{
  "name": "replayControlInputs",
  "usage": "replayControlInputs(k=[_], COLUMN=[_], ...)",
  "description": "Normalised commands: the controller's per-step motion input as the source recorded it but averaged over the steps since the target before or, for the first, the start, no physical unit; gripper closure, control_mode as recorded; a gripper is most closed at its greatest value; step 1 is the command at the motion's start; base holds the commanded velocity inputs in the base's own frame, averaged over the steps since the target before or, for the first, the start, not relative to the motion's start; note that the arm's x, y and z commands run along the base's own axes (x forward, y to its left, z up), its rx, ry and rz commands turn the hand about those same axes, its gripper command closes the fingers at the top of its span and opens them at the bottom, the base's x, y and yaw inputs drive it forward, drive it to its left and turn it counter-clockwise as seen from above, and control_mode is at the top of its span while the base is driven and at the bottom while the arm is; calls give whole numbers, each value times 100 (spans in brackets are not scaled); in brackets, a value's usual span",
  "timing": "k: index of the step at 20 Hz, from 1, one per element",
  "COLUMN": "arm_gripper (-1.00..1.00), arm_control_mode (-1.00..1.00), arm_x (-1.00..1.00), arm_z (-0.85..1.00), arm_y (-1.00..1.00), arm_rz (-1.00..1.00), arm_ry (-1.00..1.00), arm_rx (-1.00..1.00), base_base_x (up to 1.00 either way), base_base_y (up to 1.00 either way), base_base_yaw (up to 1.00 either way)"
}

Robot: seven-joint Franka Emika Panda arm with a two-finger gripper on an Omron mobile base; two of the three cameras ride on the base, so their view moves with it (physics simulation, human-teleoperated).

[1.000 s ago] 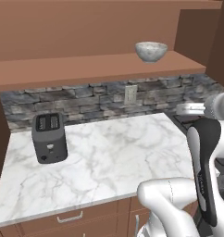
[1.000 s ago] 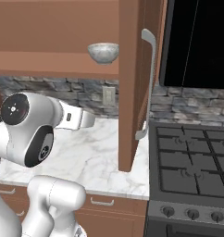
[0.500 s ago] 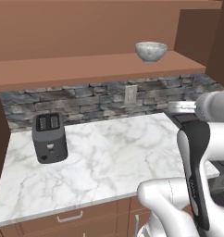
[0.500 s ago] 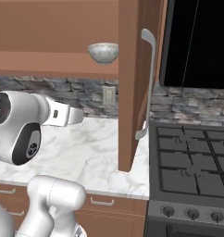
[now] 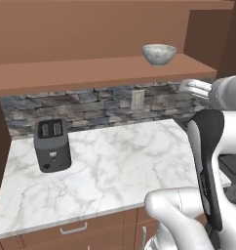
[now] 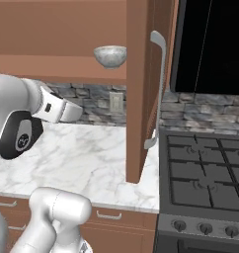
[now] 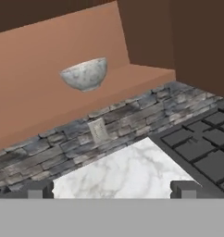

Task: Take the smaller bowl and place it next to the appetizer plate on the dining counter , and place the larger bowl next to the plate with cooked food.

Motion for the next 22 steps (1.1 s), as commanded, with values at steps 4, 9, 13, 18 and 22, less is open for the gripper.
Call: replayControlInputs(k=[4, 9, 13, 18, 22], arm_gripper=[-100, -100, -100, -100, -100], arm_control_mode=[-100, -100, -100, -100, -100], arm_x=[0, -4, 0, 13, 35], arm_z=[18, 2, 18, 22, 14], arm_y=[0, 5, 21, 5, -11], arm_rz=[-1, 0, -5, -11, -3], arm_ry=[3, 2, 1, 2, -2], arm_rx=[32, 24, 14, 2, 0], base_base_x=[0, 0, 0, 0, 0], base_base_y=[0, 0, 0, 0, 0], base_base_yaw=[0, 0, 0, 0, 0])
